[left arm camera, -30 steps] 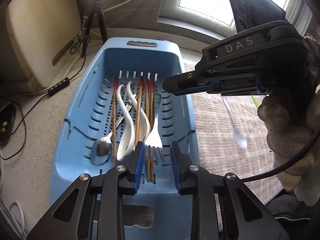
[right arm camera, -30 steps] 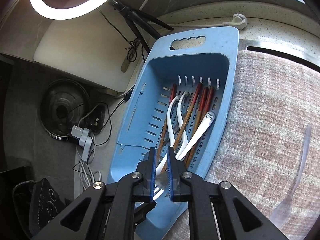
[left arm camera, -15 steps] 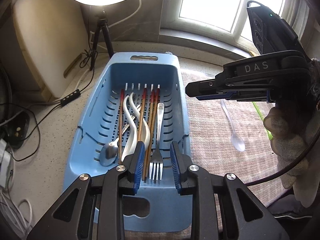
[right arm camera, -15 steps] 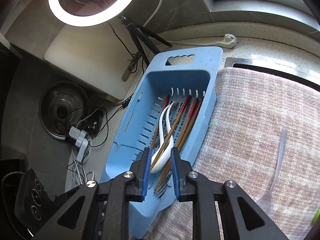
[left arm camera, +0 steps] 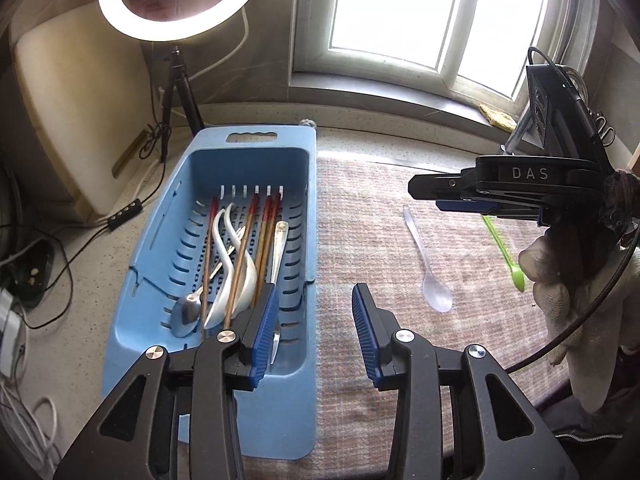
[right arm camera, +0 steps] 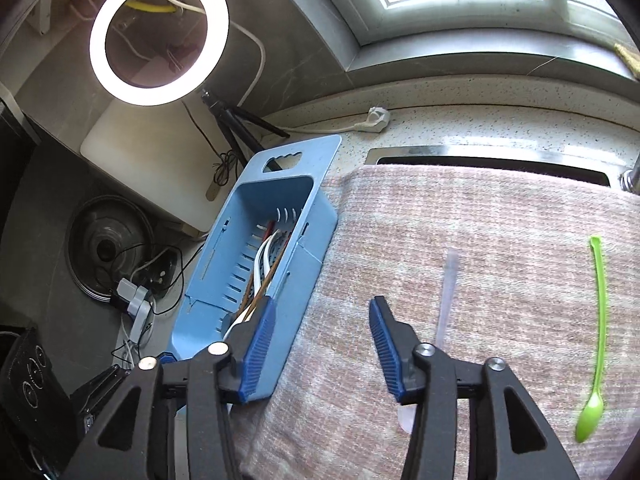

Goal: Organize utensils
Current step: 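Move both tools back over the clear plastic spoon and green spoon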

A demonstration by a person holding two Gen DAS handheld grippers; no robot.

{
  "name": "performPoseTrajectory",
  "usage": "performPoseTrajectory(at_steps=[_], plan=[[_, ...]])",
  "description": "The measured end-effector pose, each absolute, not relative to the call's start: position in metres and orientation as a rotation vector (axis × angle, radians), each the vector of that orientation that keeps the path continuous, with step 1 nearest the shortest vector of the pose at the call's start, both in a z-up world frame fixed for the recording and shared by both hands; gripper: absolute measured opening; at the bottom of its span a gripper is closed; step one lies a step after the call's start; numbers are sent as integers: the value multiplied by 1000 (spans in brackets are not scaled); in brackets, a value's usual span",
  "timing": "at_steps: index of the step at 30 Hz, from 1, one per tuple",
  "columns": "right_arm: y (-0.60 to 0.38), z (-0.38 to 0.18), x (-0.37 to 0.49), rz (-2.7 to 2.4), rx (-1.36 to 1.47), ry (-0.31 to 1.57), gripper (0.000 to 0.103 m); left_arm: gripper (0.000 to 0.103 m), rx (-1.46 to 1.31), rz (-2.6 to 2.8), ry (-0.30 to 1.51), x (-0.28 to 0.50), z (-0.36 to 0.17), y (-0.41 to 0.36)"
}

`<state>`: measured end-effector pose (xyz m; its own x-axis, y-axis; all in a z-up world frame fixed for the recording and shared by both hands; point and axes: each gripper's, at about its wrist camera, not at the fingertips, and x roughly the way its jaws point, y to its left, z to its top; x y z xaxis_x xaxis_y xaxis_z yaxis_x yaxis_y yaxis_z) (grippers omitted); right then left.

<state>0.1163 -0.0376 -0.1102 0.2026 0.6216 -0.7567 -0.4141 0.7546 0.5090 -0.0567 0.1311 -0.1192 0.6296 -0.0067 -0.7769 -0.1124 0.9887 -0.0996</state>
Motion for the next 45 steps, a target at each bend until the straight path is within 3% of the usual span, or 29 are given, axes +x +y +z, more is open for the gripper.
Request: performPoseTrajectory(at_steps=[4,28,45], plan=[[-53,-104,112,706,142,1078,69,57,-130,67,896,-56,-120,121],[-196,-109,113,445,178,1071,71,58,-79,-3,910,-31,-120,60],[-237,-117,113,408,253,1094,71,58,-16,-65,941,-12,-121,23]])
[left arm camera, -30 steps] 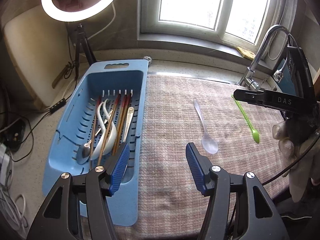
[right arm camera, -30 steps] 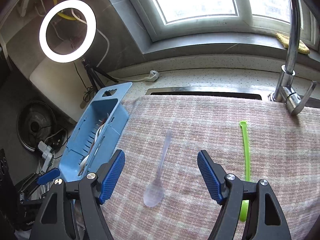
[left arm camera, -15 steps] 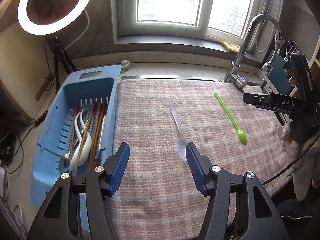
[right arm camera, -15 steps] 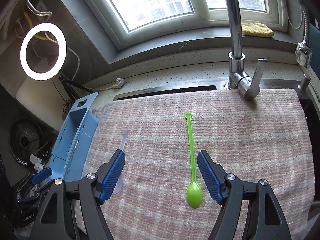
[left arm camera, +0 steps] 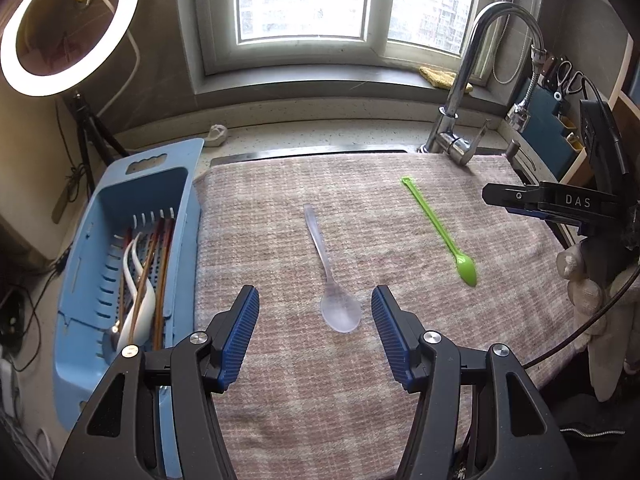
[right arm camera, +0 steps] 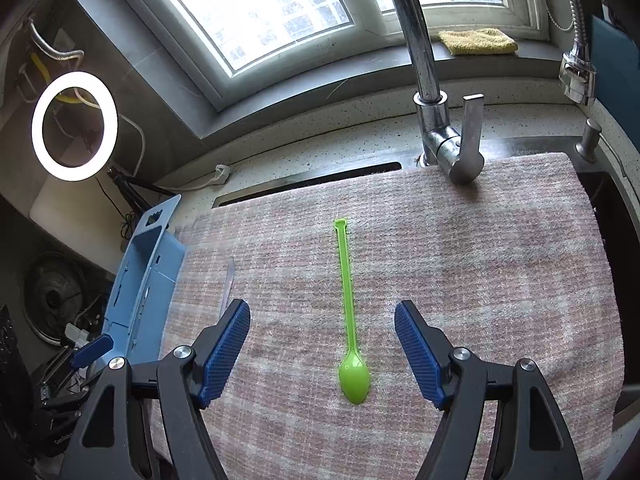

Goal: Organize utensils
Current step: 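Move both tools back over the clear plastic spoon and green spoon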

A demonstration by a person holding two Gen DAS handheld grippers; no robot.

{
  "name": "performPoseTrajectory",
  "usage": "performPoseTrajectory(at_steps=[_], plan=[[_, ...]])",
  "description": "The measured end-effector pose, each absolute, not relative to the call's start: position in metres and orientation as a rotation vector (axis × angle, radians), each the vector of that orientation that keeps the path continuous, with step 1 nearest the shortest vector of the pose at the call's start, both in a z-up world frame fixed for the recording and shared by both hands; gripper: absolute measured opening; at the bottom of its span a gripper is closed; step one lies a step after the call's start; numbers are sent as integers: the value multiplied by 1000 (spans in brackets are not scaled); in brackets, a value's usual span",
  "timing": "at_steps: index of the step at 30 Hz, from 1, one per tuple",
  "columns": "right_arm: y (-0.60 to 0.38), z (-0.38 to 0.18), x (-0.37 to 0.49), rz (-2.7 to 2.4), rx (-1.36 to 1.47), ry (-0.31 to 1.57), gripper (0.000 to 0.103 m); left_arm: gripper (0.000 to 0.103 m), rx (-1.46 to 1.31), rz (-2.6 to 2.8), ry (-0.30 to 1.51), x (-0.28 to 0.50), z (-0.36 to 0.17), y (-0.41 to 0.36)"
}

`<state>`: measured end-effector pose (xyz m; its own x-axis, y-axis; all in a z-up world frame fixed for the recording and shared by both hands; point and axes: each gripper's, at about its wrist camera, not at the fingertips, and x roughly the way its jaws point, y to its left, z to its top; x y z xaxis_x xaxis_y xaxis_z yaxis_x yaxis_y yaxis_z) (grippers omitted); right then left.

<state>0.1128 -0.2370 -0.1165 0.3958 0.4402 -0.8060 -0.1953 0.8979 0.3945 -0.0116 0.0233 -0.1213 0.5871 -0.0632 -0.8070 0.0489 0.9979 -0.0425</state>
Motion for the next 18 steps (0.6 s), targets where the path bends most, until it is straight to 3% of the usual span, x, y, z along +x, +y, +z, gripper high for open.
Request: performPoseTrajectory(at_steps=[18], plan=[[-245,-124,106,375,257,1127,71,58,-39,-64,962,-10,-133,25]])
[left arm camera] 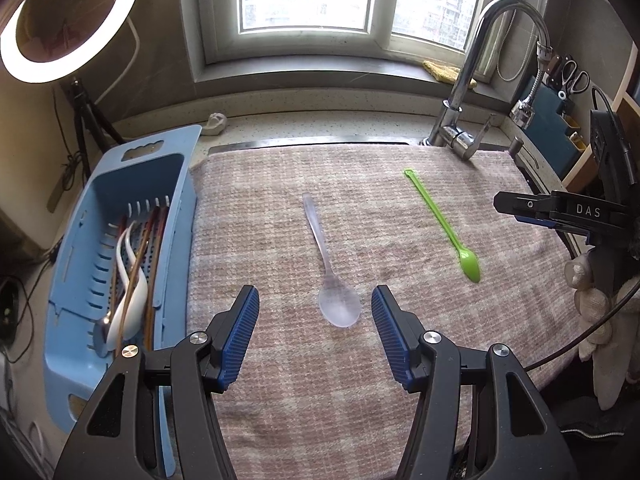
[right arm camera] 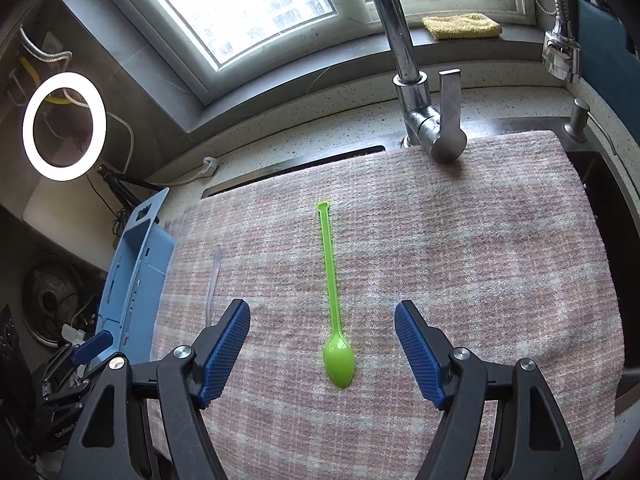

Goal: Organize utensils
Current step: 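Move both tools back over the clear plastic spoon and green spoon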

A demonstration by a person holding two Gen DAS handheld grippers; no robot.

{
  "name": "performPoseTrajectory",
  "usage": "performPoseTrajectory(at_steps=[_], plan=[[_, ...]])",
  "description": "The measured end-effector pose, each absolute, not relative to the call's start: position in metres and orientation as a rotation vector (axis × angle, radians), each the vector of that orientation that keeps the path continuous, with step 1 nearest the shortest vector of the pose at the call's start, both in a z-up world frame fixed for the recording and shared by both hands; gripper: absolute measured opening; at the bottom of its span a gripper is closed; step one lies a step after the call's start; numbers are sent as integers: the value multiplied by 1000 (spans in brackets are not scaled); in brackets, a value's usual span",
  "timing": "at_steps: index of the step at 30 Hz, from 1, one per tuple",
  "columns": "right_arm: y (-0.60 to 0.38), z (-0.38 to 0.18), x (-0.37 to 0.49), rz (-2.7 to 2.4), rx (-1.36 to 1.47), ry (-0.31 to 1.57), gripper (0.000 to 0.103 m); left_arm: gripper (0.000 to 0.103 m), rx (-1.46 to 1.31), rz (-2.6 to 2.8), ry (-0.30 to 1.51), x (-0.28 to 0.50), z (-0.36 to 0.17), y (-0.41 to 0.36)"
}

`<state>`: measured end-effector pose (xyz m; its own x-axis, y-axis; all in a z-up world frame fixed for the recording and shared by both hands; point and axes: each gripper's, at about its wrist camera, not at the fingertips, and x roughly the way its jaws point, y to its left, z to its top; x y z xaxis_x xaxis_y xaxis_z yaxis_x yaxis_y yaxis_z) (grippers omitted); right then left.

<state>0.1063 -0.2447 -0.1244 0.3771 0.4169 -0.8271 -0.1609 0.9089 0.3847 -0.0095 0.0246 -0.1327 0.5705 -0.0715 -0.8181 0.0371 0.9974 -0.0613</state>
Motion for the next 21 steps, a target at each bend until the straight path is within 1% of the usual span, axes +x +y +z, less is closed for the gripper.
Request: performPoseTrajectory(at_steps=[21], plan=[[-246,-128,108,356,271,1142,71,58,-50,-68,958,-6,-136,23]])
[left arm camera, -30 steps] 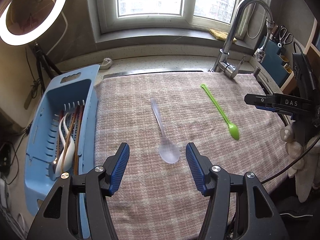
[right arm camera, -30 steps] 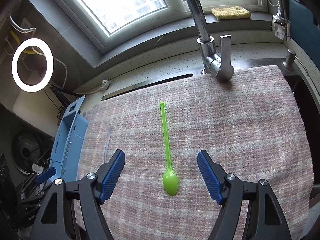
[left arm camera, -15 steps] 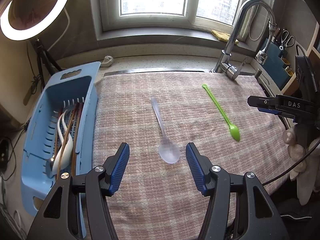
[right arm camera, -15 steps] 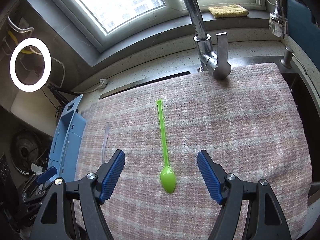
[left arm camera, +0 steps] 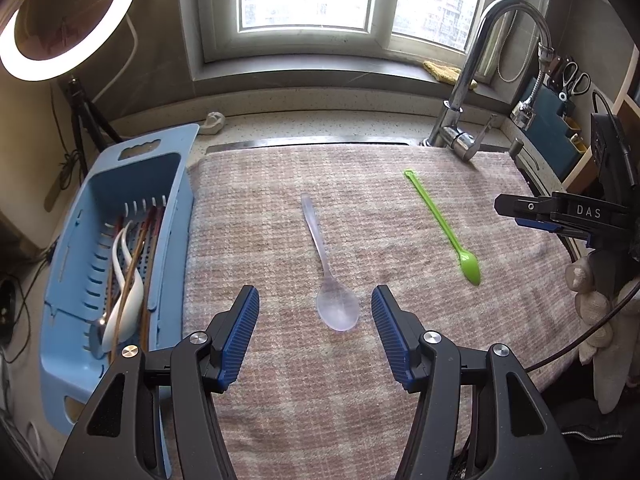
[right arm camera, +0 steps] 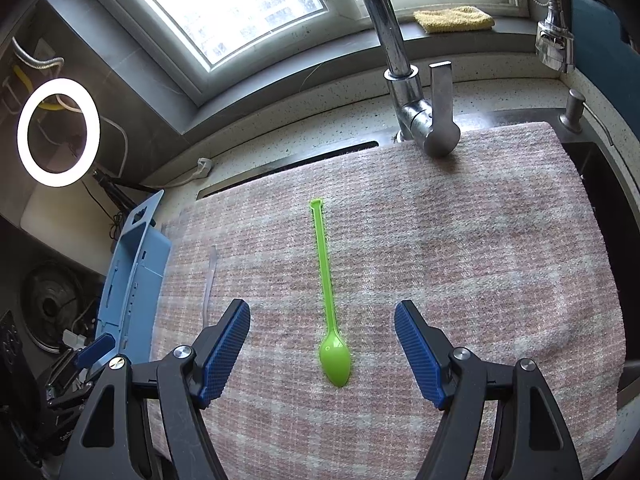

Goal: Organize utensils
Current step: 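Move both tools back over the clear plastic spoon and green spoon, then close the left tool on the clear spoon while the right tool grasps the green spoon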

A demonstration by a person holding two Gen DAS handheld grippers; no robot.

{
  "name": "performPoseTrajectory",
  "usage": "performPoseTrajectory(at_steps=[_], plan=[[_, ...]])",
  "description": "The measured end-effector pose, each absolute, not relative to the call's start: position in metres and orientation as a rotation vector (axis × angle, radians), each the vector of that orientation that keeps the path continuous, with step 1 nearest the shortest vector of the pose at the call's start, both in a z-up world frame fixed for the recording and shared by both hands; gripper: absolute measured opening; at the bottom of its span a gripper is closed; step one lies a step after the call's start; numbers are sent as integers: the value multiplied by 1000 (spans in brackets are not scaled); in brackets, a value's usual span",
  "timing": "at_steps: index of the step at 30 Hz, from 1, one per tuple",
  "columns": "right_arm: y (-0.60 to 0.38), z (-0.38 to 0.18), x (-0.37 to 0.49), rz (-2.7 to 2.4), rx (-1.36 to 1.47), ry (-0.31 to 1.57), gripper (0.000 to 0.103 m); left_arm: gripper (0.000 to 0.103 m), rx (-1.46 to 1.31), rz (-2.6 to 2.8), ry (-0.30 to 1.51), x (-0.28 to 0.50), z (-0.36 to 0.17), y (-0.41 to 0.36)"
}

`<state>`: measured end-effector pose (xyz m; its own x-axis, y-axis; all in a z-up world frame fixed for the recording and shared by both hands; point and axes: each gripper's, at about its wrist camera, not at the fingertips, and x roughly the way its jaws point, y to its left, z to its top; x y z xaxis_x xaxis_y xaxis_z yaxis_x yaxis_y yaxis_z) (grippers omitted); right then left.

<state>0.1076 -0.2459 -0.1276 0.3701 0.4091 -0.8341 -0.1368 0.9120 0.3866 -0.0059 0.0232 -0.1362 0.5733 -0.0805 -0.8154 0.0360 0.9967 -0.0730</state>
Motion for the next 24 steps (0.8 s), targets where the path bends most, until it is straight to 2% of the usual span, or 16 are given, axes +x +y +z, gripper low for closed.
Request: performPoseTrajectory(at_steps=[14,15,18,19,21,24], plan=[[-217,-148,135,396,166,1209,71,58,-124,-124,1030,43,-173,29],[-215,-152,137,390,153,1218,71,57,-123,-125,1037,47,-177,28],[-211,-161,143,378,133,1240,70,42,-129,-130,1067,58,-189,26],[-210,-163,145,373,121,1244,66,40,-135,-134,1075,61,-192,26],[-206,-168,147,372,91,1253,62,40,-140,-134,1084,65,-196,26],[-200,-174,148,361,43,1264,60,40,-128,-140,1096,69,-199,23]])
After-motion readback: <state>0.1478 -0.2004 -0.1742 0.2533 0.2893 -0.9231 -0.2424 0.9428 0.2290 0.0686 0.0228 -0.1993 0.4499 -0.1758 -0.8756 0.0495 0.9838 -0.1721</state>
